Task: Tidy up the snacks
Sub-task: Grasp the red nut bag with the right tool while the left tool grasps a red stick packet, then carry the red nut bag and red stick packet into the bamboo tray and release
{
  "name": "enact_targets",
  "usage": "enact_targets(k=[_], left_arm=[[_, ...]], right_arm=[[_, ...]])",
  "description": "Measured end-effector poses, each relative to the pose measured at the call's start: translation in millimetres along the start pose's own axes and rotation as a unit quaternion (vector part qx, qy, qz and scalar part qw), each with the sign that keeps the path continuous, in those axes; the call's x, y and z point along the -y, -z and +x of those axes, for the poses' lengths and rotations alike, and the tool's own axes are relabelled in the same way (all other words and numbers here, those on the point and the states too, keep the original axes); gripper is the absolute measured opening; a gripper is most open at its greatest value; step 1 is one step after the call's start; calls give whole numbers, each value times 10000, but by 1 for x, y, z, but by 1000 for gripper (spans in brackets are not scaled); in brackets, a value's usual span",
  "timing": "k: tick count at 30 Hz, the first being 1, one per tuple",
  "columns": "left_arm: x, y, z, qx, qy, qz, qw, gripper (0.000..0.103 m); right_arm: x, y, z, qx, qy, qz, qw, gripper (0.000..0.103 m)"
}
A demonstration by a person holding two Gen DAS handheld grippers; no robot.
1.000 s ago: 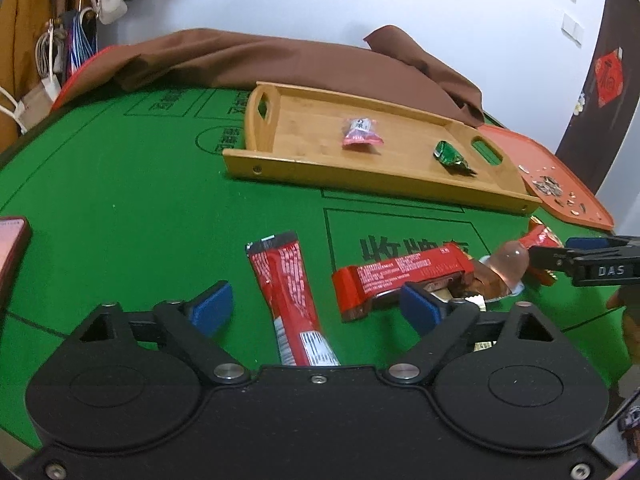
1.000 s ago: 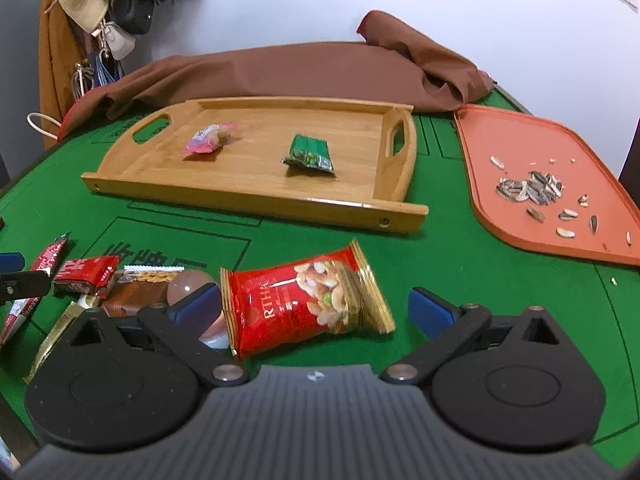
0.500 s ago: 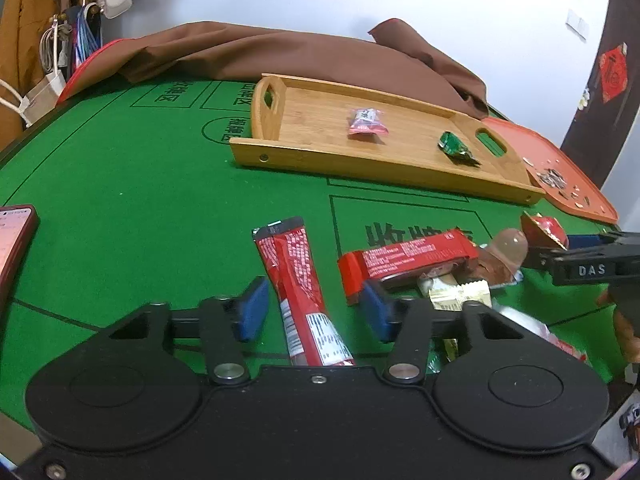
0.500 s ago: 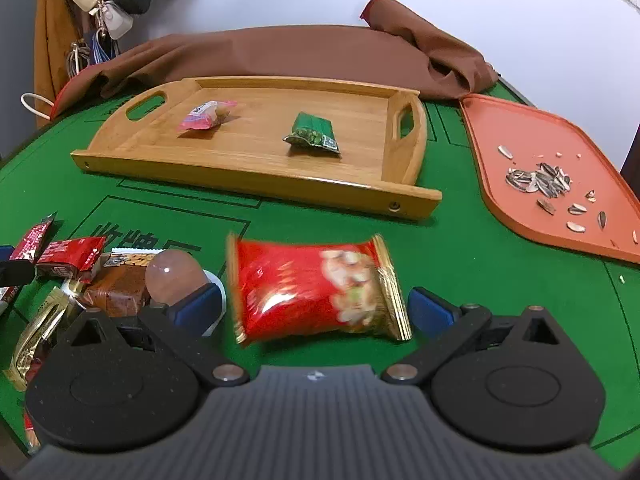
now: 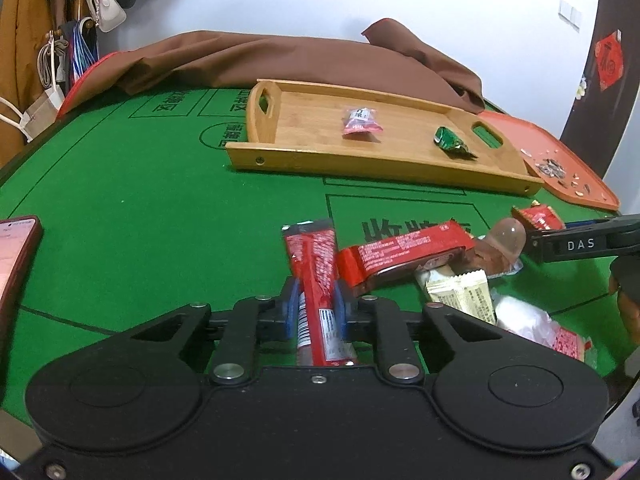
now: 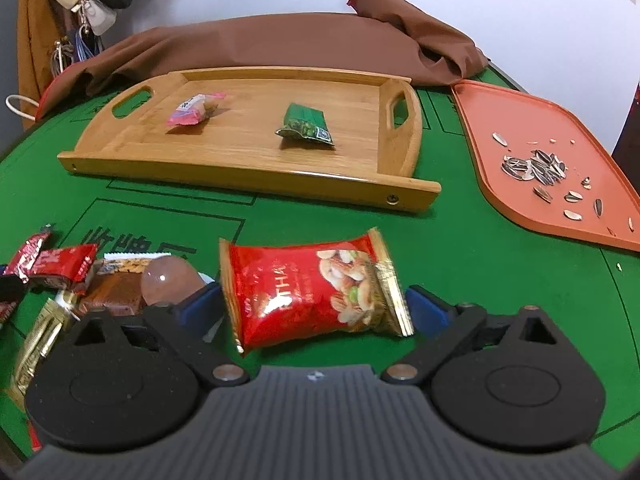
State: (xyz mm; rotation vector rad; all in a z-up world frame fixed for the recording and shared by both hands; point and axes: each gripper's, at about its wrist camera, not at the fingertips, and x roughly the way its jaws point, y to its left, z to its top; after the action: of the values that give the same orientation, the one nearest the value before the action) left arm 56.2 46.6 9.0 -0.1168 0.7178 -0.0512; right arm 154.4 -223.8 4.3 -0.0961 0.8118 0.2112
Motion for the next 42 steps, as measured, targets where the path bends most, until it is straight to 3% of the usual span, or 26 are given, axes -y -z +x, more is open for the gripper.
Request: enact_targets(k=[3, 13, 28, 36, 42], left_arm=[[-1, -3, 0, 43, 8, -11, 10000, 15], [-5, -19, -1, 233, 47, -16, 9997, 14], [-10, -50, 10, 261, 362, -51, 9990, 14], [-9, -86, 22, 305, 494, 1, 9983, 14], [-10, -120, 44, 206, 508, 21, 9985, 14]], right_arm=[[-3, -3, -2, -26, 95, 2, 10000, 80], [0, -11, -16, 14, -54, 202, 9998, 68], [6, -24, -26, 148, -67, 321, 9994, 66], [12, -46, -26, 276, -38, 392, 9988, 66], [16, -74, -15, 385, 263, 275, 9985, 66]])
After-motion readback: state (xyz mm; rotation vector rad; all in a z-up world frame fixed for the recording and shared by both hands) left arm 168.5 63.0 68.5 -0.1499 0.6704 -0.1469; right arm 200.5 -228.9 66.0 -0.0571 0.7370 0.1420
